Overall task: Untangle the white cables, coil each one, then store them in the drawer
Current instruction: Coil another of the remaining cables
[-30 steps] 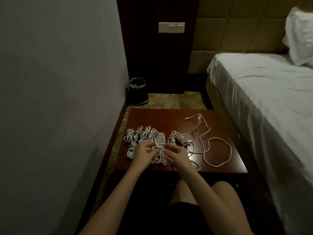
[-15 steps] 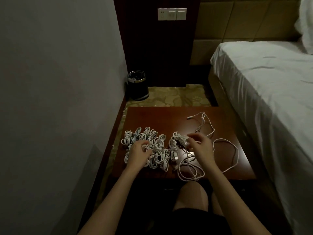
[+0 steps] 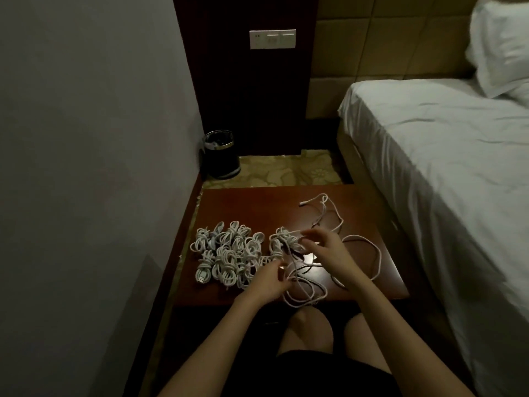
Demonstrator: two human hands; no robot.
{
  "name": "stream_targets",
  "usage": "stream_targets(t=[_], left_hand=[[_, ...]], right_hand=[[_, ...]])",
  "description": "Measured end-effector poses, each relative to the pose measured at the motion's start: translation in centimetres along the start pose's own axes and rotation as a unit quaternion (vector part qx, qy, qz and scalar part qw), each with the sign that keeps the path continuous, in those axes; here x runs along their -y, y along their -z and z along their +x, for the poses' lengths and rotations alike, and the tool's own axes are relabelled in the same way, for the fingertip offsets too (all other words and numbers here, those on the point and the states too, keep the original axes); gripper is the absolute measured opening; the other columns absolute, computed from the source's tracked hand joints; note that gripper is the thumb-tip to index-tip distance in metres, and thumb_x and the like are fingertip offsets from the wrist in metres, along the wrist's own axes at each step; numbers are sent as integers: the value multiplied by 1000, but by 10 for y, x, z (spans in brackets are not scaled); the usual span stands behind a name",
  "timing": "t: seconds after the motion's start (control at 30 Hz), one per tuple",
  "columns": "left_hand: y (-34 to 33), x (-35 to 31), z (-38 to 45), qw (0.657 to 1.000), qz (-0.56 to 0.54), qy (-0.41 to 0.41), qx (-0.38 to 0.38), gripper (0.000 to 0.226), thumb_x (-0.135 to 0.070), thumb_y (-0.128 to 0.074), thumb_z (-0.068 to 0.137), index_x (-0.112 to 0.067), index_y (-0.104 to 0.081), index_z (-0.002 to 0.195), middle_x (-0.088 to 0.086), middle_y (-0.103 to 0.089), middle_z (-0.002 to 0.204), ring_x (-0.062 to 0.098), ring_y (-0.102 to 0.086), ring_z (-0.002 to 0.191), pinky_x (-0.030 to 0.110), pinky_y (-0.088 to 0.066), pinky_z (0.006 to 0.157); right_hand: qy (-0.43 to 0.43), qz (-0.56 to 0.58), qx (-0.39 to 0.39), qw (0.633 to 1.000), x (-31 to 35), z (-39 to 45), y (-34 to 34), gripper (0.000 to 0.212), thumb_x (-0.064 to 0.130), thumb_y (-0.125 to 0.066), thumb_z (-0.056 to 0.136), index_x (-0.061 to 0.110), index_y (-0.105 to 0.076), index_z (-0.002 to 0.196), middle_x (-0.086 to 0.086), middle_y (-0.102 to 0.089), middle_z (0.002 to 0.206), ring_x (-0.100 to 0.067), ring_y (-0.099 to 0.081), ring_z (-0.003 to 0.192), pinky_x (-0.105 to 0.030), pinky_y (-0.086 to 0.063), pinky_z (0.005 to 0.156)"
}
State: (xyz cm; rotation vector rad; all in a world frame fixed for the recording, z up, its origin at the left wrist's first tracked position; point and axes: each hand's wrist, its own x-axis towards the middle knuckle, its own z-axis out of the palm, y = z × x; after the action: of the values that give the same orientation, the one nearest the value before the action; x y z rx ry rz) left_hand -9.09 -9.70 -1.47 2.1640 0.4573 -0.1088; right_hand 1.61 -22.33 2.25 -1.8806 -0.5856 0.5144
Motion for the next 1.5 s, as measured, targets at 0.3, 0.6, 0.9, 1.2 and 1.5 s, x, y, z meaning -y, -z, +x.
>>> stream_targets(t=[0.3,0.6,0.9,1.2,1.5], left_hand=[[12,-31,8,989,-132,-8,-66,12,-10,-64,91,-11,-72,100,2,-72,87,4,-67,73,20,-57,71],[82,-74,3,904,-395,-15,-166,8,-11,-64,91,-6,-66,97,5,-69,73,14,-71,62,21,-55,56],[105,-132,-15,926,-329,-151,-109,10,-16,-63,91,-10,-70,96,-2,-71,69,11,-67,57,20,-54,55],[128,-171,-25,899,-316,-256,-162,14,-20,-63,88,-18,-71,99,-2,-74,79,13,-70,68,27,-57,65],[89,-100,2,929,-359,-13,-93,47,-42,-28,104,-12,-55,129,1,-67,113,19,-66,101,36,-51,90]], right_hand=[[-28,-71,92,993,-39,-22,-11,17,21,-69,88,18,-66,104,4,-70,93,-4,-66,84,-23,-54,77],[30,-14,69,997,6,-19,44,34,44,-54,90,21,-75,77,-4,-71,75,-9,-58,69,-23,-42,67],[110,68,-24,991,42,-14,52,14,11,-57,95,9,-69,102,-13,-70,98,-27,-63,86,-18,-47,66],[46,116,132,983,65,-28,42,38,38,-47,98,10,-68,112,7,-68,92,-11,-63,86,-20,-49,81],[119,188,-70,972,78,-21,72,26,21,-52,98,7,-72,105,-20,-52,67,-17,-49,61,-23,-45,60]])
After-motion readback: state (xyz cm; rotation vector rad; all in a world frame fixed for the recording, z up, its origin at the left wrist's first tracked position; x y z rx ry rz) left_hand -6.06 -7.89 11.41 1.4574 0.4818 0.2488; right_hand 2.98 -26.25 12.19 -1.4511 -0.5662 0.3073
